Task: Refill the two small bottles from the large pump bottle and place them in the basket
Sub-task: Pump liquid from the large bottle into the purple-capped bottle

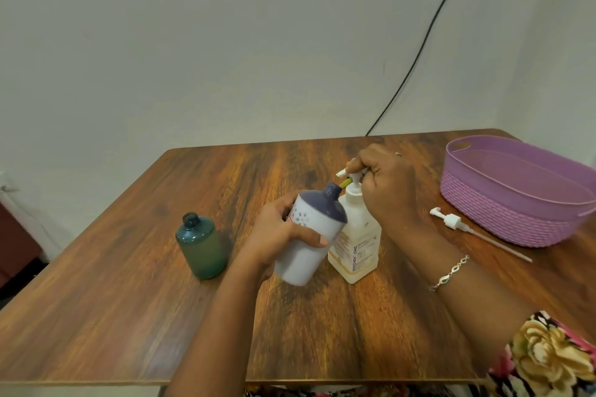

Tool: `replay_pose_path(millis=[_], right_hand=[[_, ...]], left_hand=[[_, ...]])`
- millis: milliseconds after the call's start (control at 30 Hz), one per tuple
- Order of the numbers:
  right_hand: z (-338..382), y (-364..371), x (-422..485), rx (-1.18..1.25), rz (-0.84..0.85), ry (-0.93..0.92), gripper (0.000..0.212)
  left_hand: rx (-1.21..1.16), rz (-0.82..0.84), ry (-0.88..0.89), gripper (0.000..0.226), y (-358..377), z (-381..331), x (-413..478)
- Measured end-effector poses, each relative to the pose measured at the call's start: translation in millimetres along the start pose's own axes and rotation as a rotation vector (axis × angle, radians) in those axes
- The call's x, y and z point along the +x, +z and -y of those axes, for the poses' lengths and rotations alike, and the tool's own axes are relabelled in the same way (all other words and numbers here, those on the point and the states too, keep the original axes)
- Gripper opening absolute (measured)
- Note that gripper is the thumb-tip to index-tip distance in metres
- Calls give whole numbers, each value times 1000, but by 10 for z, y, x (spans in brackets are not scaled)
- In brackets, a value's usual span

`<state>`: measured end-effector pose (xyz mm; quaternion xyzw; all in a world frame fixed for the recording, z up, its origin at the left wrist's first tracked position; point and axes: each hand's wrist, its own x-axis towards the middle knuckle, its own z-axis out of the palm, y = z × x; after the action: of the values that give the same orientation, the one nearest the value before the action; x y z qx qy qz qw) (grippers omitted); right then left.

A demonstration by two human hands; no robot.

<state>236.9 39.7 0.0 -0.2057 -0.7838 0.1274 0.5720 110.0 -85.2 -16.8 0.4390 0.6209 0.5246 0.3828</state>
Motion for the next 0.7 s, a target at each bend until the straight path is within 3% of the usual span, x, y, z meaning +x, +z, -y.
replay_pose_path(millis=[200,400,700], right_hand=[[-48,44,-98,-109,19,-62,23],[-29,-13,-33,-37,46,-39,31],[-59,14,-101,-98,47,-70,20]], left_hand=[[-6,-1,-8,63,1,19,12],[1,-7,-6,65,0,24,-8],[3,-6,-15,62,-9,29,-11]])
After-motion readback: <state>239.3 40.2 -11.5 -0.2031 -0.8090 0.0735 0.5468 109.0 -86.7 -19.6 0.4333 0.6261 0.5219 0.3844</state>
